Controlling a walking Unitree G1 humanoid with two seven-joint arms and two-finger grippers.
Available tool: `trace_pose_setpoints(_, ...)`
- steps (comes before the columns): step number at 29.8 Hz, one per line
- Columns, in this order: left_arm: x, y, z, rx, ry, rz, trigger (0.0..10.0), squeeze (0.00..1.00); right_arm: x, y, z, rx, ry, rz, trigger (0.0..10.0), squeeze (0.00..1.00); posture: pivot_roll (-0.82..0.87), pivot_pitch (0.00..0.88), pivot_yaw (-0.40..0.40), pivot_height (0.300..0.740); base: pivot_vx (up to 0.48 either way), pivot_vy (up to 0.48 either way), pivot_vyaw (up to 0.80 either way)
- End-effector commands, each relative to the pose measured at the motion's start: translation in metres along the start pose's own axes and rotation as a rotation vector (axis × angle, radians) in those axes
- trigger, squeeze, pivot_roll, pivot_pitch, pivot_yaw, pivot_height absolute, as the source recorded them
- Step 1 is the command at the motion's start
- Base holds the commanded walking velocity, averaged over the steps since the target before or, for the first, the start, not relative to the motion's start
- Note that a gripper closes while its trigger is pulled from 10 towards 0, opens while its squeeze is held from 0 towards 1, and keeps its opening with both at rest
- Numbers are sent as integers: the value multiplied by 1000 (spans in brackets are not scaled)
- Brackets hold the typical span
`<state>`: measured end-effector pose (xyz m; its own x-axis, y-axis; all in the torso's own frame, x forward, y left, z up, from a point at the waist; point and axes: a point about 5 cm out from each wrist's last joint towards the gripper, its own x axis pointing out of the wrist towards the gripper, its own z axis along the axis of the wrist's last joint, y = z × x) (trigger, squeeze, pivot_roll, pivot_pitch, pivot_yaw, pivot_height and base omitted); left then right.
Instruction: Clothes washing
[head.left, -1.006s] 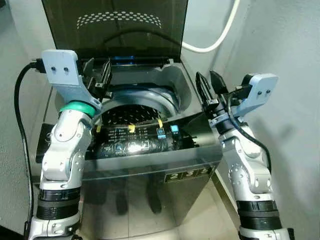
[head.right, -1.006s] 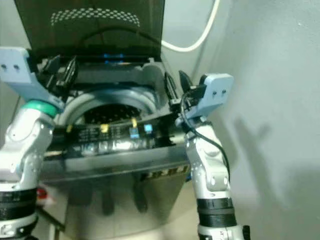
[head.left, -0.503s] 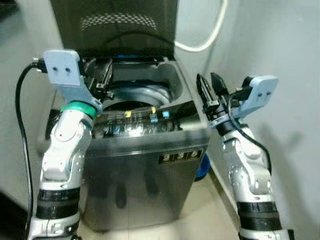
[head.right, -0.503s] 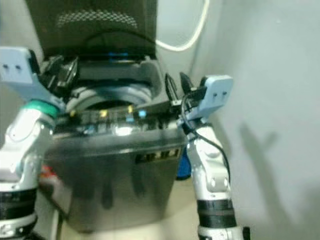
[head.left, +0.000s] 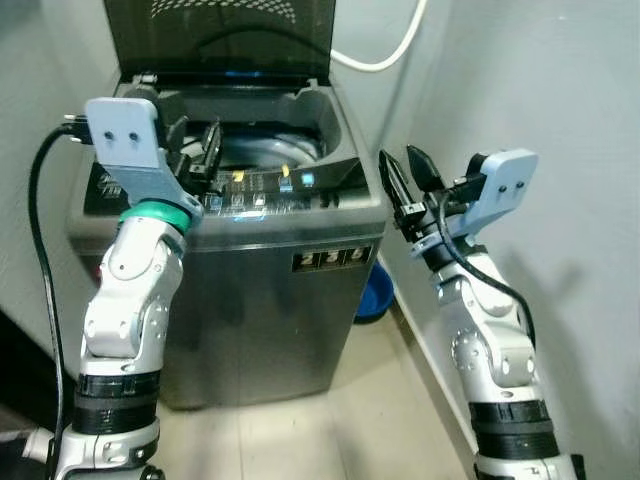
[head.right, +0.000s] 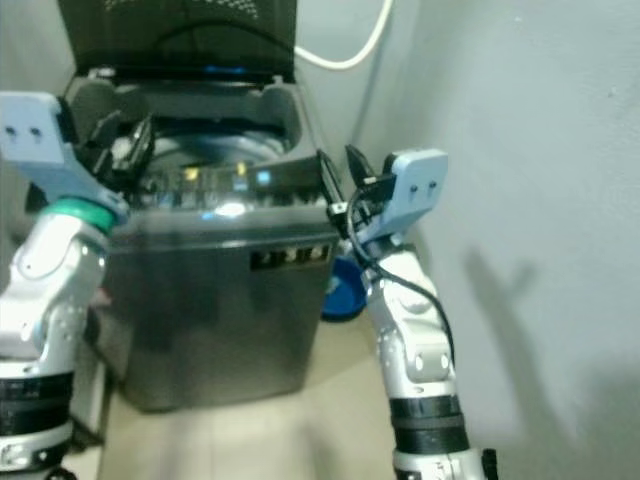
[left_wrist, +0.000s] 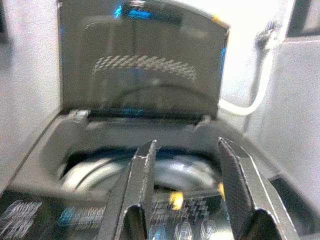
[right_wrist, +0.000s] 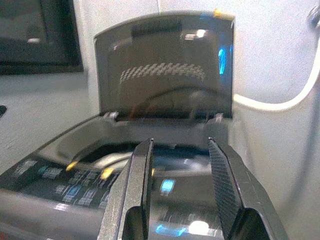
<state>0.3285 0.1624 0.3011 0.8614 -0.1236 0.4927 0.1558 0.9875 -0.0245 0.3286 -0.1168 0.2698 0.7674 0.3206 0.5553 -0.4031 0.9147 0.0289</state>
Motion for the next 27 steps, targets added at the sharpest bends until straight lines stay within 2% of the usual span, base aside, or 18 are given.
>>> trace_pose_setpoints(1, 0, -7, -3, 7, 16, -36, 10000, 0, -2, -1, -1, -21, 11, 5, 10000, 0, -9, 61, 6, 740, 0, 0, 800)
trace_pose_setpoints(6, -4, -15, -12, 19, 60, -93, 10000, 0, -3, -1, -3, -31, 26, 9, 10000, 0, -15, 64, 7, 740, 0, 0, 800)
trace_pose_setpoints(11, -14, -31, -29, 39, 140, -219, 10000, 0, -7, -2, -9, -36, 51, 17, 10000, 0, -15, 64, 7, 740, 0, 0, 800)
trace_pose_setpoints(23, -25, -48, -40, 33, 192, -290, 10000, 0, -11, -1, -14, -30, 69, 25, 10000, 0, -13, 73, 8, 740, 0, 0, 795)
trace_pose_setpoints(27, -25, -48, -40, 34, 192, -292, 10000, 0, -11, -1, -14, -30, 69, 26, 10000, 0, -13, 73, 8, 740, 0, 0, 794)
